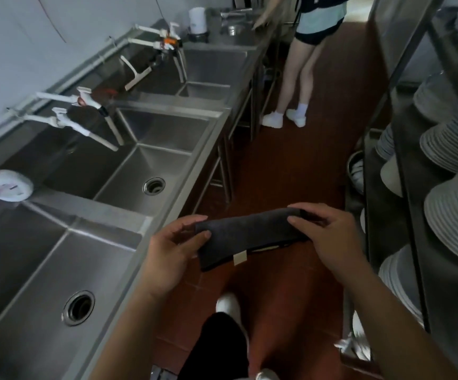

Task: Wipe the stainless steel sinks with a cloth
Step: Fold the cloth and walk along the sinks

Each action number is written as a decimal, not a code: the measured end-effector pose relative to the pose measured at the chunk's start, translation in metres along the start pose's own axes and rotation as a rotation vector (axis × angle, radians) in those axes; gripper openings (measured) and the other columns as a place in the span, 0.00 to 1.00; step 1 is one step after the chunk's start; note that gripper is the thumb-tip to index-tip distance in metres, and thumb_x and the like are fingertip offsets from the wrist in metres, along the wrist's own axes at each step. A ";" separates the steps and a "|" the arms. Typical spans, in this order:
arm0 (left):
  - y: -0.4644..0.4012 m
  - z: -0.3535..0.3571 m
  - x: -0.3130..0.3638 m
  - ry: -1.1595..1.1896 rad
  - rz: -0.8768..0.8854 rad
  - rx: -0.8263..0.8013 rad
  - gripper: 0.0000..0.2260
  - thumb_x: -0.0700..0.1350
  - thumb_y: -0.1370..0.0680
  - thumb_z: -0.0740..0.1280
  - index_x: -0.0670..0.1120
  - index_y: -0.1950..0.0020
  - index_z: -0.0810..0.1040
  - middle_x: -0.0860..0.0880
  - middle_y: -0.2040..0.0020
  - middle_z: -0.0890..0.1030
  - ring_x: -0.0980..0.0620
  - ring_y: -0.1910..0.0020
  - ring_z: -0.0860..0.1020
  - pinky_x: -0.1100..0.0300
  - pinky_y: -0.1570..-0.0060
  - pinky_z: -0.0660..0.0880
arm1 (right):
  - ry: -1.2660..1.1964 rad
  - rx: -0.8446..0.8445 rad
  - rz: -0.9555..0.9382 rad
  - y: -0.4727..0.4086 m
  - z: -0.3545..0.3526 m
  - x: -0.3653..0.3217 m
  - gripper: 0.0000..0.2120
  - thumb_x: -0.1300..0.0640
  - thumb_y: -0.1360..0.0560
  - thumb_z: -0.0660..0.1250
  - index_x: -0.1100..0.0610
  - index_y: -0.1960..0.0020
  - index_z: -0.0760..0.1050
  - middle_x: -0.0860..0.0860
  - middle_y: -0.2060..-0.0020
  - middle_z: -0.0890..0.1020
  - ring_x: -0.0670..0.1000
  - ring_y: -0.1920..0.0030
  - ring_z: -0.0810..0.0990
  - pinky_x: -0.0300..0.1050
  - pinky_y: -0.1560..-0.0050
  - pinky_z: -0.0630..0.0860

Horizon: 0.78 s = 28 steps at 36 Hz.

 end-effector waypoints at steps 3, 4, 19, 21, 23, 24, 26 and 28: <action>-0.068 0.016 0.004 0.010 -0.003 0.017 0.13 0.36 0.25 0.73 0.54 0.48 0.85 0.48 0.54 0.86 0.50 0.55 0.85 0.62 0.61 0.79 | 0.008 0.002 0.028 -0.062 -0.004 0.009 0.12 0.63 0.28 0.75 0.47 0.51 0.84 0.41 0.55 0.86 0.41 0.52 0.84 0.34 0.52 0.79; -0.092 0.023 0.007 0.016 0.008 0.013 0.13 0.36 0.25 0.73 0.54 0.48 0.85 0.48 0.54 0.86 0.50 0.54 0.85 0.62 0.61 0.80 | 0.011 0.013 0.037 -0.085 -0.007 0.012 0.11 0.63 0.28 0.75 0.48 0.51 0.85 0.42 0.56 0.86 0.41 0.52 0.84 0.36 0.52 0.80; -0.447 0.139 0.059 0.034 -0.031 -0.079 0.12 0.39 0.24 0.73 0.52 0.43 0.83 0.51 0.52 0.85 0.53 0.52 0.84 0.63 0.62 0.80 | 0.080 0.213 0.073 -0.400 -0.067 0.016 0.12 0.61 0.29 0.76 0.45 0.54 0.86 0.43 0.57 0.87 0.43 0.54 0.85 0.30 0.56 0.77; -0.492 0.164 0.069 0.028 -0.032 -0.109 0.11 0.40 0.24 0.72 0.53 0.44 0.83 0.53 0.53 0.84 0.56 0.54 0.84 0.64 0.62 0.80 | 0.077 0.251 0.074 -0.440 -0.086 0.019 0.11 0.59 0.29 0.76 0.43 0.52 0.85 0.43 0.56 0.87 0.43 0.53 0.85 0.30 0.56 0.77; -0.522 0.180 0.075 0.009 -0.021 -0.139 0.11 0.41 0.24 0.73 0.53 0.43 0.83 0.54 0.53 0.84 0.58 0.53 0.83 0.62 0.57 0.81 | 0.078 0.266 0.071 -0.464 -0.097 0.025 0.11 0.57 0.29 0.76 0.42 0.51 0.85 0.44 0.55 0.87 0.44 0.52 0.85 0.33 0.54 0.79; -0.540 0.191 0.075 0.005 -0.019 -0.162 0.11 0.41 0.24 0.73 0.53 0.43 0.83 0.53 0.52 0.84 0.58 0.53 0.83 0.61 0.56 0.81 | 0.076 0.271 0.082 -0.481 -0.103 0.033 0.11 0.56 0.29 0.76 0.42 0.50 0.85 0.44 0.54 0.87 0.45 0.51 0.85 0.36 0.53 0.80; -0.577 0.213 0.069 -0.015 -0.031 -0.202 0.11 0.40 0.24 0.72 0.54 0.44 0.83 0.55 0.53 0.84 0.59 0.54 0.83 0.64 0.59 0.80 | 0.065 0.285 0.109 -0.520 -0.115 0.054 0.11 0.57 0.29 0.75 0.43 0.50 0.85 0.44 0.54 0.87 0.46 0.50 0.85 0.40 0.52 0.81; -0.615 0.228 0.057 -0.023 -0.057 -0.209 0.11 0.40 0.24 0.72 0.56 0.46 0.83 0.58 0.54 0.84 0.60 0.55 0.83 0.67 0.61 0.79 | 0.055 0.286 0.125 -0.565 -0.120 0.076 0.12 0.59 0.29 0.75 0.44 0.51 0.85 0.45 0.55 0.87 0.47 0.50 0.85 0.39 0.52 0.81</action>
Point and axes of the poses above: each hand's wrist, its own y-axis away from the middle knuckle, its own z-axis out of the palm, x = y × z, the point moved 8 cm from there along -y, towards the middle knuckle
